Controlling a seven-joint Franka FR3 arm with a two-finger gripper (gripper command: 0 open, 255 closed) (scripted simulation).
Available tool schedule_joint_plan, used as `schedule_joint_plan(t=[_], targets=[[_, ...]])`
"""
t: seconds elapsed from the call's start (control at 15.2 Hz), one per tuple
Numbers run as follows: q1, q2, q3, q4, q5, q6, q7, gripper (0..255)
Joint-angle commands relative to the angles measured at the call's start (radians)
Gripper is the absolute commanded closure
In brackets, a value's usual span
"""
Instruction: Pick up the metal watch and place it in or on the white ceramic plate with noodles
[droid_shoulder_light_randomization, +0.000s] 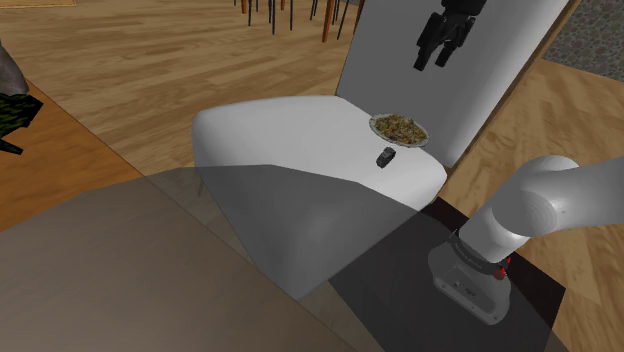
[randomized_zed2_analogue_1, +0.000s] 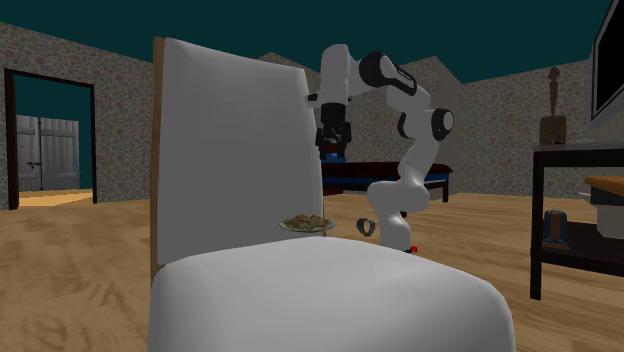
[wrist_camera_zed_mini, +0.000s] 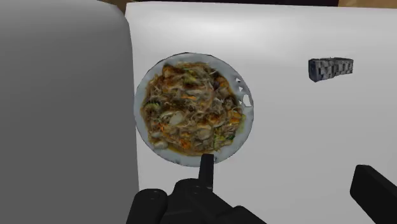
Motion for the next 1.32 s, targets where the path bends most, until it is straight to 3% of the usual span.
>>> schedule_joint_plan(t=[0.0,0.46,0.92,1.25], targets=[[0.0,0.0,0.0,0.0,0.0,0.0,0.0,0],[-0.004,-0.092,0.085,-0.242,0.119,0.126,0.196,0],[0.022,-0.128,0.202,-0.436,0.278,0.278,0.394,0],[0.034,-0.116,0.229,-0.494,0.309,0.348,0.405,0]])
